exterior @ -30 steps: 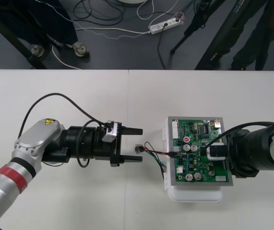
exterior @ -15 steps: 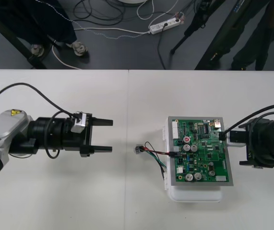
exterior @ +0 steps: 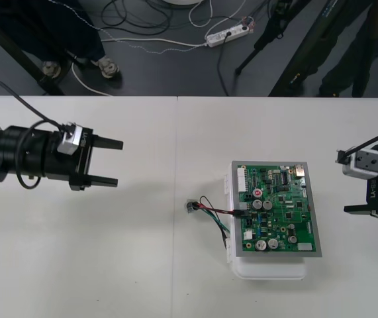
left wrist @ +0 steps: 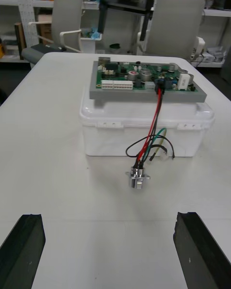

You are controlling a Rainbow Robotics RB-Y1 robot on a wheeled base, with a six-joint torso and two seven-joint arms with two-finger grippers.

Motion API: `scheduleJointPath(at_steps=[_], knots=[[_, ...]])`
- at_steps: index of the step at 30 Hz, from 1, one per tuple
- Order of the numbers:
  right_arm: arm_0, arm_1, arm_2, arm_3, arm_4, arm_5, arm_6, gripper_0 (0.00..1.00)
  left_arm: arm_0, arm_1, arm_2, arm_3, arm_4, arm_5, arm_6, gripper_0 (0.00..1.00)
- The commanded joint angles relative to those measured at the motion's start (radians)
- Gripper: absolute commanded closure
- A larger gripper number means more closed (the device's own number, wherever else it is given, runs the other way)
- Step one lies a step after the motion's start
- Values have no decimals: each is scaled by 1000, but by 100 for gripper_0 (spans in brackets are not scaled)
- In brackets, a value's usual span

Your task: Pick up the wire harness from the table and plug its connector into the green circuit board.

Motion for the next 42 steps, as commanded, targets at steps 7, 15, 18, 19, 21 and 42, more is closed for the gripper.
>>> scheduleJointPath(at_steps=[7,15,18,19,21,42], knots=[[1,-51,-96,48,-347,1,18,0,-40,73,171,-153,-49,-75,248,21],[-37,-71,-96,47,-497,1,18,0,-35,158,184,-247,-12,-75,288,21],[-56,-74,-96,45,-551,1,14,0,-34,198,184,-287,1,-75,307,21],[-59,-76,-96,44,-563,1,12,0,-30,207,186,-298,5,-75,311,21],[-63,-76,-96,44,-594,1,11,0,-18,227,189,-327,15,-75,322,21],[-94,-99,-84,-85,-591,1,-123,0,220,239,352,-643,35,-75,505,21]])
